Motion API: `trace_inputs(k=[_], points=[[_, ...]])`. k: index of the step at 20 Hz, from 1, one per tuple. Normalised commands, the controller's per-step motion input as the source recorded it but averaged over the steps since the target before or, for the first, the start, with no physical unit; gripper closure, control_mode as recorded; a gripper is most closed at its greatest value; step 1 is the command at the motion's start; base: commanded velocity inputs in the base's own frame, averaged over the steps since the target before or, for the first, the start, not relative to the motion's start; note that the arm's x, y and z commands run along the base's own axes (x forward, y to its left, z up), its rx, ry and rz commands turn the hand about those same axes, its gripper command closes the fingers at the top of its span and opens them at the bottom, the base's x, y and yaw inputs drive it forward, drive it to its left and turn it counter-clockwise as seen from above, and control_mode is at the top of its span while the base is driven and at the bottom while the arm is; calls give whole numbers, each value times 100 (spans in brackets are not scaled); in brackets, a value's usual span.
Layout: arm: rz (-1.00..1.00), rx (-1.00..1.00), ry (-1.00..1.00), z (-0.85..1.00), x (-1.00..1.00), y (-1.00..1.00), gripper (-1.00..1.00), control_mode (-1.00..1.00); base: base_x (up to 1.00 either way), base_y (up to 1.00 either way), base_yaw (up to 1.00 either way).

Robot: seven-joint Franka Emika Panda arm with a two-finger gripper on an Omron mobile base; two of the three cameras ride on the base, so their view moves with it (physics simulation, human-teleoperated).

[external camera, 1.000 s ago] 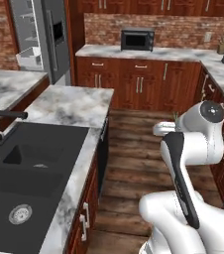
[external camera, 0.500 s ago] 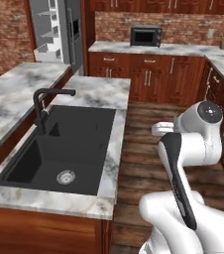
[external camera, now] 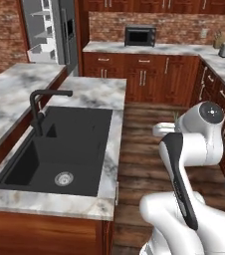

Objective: Place the carrots inside the fridge drawer. Close the drawer after placing the vegetables.

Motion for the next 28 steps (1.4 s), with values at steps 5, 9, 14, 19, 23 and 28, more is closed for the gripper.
trace_inputs(k=[5,9,14,19,23,28], points=[[0,0,0,0,0,0,100,100,-17,97,-14],[0,0,0,0,0,0,100,100,-99,39,-16],[0,0,0,0,0,0,100,100,-100,17,-4],[0,0,0,0,0,0,100,100,-57,81,0],[0,0,0,0,0,0,100,100,-3,100,0],[0,0,0,0,0,0,100,100,0,100,-1]])
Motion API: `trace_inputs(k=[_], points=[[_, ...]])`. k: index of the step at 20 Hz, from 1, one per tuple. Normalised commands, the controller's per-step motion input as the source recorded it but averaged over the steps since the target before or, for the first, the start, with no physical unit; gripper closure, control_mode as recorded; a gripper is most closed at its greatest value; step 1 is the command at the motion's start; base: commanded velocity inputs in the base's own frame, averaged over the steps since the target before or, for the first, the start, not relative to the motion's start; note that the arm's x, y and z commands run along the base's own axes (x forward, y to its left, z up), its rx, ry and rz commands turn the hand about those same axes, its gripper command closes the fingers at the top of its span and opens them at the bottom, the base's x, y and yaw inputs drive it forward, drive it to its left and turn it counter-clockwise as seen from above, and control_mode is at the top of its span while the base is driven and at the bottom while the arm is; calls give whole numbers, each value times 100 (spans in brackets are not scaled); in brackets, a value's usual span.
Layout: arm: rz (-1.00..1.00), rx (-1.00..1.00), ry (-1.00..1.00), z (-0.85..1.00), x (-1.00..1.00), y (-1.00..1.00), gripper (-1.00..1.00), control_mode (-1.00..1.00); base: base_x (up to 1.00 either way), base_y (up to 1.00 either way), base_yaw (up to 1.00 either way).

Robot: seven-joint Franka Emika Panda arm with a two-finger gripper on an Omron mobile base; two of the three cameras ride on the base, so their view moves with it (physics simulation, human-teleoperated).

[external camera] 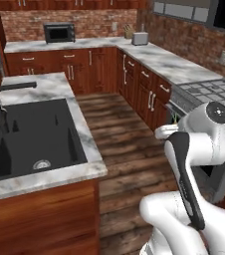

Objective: Place the carrots inside the fridge drawer. Close the drawer after placing the vegetables.

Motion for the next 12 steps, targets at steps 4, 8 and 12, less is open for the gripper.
trace_inputs(k=[4,8,12], points=[[0,0,0,0,0,0,100,100,38,100,-7],[0,0,0,0,0,0,100,100,37,100,-7],[0,0,0,0,0,0,100,100,-13,100,-2]])
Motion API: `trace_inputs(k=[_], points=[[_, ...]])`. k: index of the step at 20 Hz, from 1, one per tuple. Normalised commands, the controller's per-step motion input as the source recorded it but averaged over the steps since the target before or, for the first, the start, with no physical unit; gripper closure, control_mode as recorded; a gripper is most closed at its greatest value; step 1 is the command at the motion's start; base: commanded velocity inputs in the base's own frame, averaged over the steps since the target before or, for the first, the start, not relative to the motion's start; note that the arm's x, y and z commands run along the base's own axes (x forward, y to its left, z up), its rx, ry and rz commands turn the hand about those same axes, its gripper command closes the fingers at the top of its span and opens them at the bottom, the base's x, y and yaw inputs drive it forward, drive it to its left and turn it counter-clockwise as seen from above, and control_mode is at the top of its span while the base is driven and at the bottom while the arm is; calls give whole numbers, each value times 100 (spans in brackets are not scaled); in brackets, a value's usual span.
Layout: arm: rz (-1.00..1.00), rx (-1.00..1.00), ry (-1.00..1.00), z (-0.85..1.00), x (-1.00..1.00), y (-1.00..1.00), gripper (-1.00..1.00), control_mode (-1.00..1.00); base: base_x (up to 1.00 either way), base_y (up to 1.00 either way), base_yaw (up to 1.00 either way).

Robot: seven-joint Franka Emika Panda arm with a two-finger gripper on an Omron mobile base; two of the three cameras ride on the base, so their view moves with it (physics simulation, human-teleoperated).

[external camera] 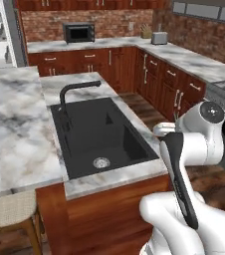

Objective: Place the carrots inside the fridge drawer. Close the drawer after placing the vegetables.

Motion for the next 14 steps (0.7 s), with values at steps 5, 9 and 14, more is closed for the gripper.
trace_inputs(k=[5,9,14], points=[[0,0,0,0,0,0,100,100,-78,100,0],[0,0,0,0,0,0,100,100,-60,100,0],[0,0,0,0,0,0,100,100,-50,100,0]])
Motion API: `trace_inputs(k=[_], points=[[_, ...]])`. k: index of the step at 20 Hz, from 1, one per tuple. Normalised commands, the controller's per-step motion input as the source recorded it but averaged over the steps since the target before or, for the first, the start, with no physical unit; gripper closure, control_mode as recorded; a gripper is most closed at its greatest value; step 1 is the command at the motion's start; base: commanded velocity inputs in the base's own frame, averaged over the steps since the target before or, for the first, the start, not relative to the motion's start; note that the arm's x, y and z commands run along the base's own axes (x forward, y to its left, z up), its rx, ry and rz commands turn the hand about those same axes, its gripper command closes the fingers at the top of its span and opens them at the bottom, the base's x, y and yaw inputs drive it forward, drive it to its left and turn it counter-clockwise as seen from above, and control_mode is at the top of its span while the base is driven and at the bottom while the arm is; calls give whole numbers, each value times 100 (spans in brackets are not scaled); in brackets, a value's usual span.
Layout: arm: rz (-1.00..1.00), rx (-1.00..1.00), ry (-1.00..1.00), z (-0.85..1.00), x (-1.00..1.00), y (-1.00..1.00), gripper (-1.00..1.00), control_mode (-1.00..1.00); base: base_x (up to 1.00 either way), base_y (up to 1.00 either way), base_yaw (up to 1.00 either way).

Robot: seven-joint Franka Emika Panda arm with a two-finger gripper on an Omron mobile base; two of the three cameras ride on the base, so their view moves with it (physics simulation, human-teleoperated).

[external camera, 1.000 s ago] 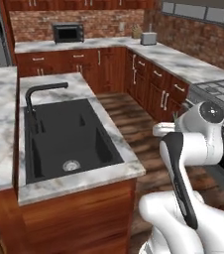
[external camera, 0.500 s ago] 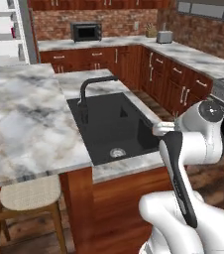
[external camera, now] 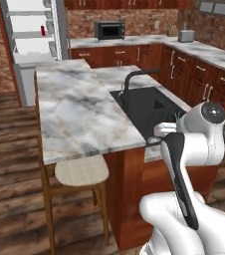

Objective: Place the carrots inside the fridge drawer. Close the drawer after placing the vegetables.

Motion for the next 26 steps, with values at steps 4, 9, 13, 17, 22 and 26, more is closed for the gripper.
trace_inputs(k=[4,9,13,17,22,26], points=[[0,0,0,0,0,0,100,100,-30,100,0],[0,0,0,0,0,0,100,100,-16,100,0],[0,0,0,0,0,0,100,100,-13,100,0],[0,0,0,0,0,0,100,100,-3,100,0],[0,0,0,0,0,0,100,100,1,100,0],[0,0,0,0,0,0,100,100,28,100,-3]])
